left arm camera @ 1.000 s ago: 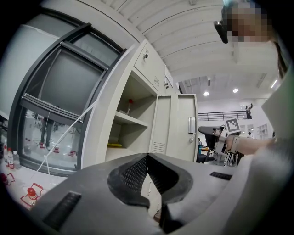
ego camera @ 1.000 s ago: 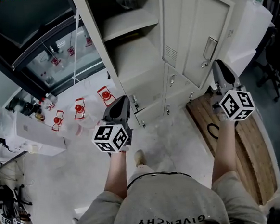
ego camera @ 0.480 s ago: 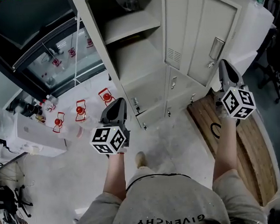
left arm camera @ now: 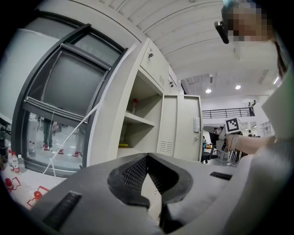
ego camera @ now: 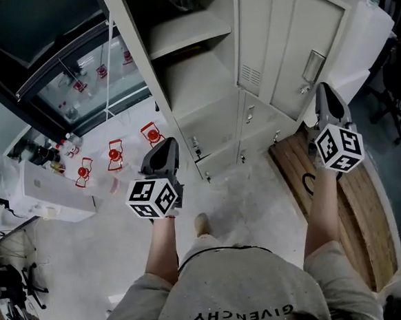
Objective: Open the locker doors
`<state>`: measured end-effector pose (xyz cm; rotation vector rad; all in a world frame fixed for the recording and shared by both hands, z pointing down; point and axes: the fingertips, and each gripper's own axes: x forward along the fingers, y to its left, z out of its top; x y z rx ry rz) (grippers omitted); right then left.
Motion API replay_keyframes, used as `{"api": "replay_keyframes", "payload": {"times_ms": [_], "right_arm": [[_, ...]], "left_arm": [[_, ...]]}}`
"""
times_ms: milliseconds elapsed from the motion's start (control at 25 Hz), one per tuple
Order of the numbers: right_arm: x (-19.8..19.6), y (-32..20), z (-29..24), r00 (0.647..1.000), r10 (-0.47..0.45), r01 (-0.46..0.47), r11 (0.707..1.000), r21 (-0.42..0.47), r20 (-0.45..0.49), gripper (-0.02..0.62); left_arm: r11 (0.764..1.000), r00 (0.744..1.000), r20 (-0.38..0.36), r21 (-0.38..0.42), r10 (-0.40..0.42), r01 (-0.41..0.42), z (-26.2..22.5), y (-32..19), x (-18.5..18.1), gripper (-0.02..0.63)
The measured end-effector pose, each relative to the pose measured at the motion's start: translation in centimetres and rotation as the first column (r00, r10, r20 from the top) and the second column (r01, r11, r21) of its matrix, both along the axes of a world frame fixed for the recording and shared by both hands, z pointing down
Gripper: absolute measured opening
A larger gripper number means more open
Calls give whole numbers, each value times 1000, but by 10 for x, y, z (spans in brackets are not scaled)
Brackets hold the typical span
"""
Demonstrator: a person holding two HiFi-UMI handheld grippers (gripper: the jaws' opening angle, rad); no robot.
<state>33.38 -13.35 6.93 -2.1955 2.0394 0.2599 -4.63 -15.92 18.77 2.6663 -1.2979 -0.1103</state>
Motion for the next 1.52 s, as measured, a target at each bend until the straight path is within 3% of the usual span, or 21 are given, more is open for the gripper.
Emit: {"api": "replay_keyframes", "payload": {"times_ms": [240, 400, 600, 800, 1040, 1320, 1520], "right_arm": [[-18, 8, -6, 997, 55, -50, 996, 80, -62, 9], [-43, 13, 1, 993, 42, -31, 995, 96, -114, 9], [-79, 7, 34, 995, -69, 74, 995, 65, -77, 9], [-131, -9, 102, 977, -211, 210, 976, -47, -19, 9], [-204, -36, 189, 928, -366, 372, 911, -175, 70, 9], [-279, -76, 278, 862, -482, 507, 814, -285, 157, 11], [-322, -104, 343, 816, -542, 576, 733, -363, 200, 55]], "left_arm": [[1000, 1000, 8, -21, -4, 5, 7, -6, -10, -2], [999, 1000, 8, -41, -8, 8, 18, -6, -19, -2], [999, 1000, 15, -44, -16, 17, 34, -11, -29, -2], [998, 999, 21, -57, -30, 31, 65, -15, -44, -2], [995, 999, 26, -95, -21, 23, 112, -29, -49, -2], [988, 999, 29, -152, 15, -10, 176, -58, -51, -2], [982, 999, 11, -185, 32, -29, 223, -86, -51, -2]]}}
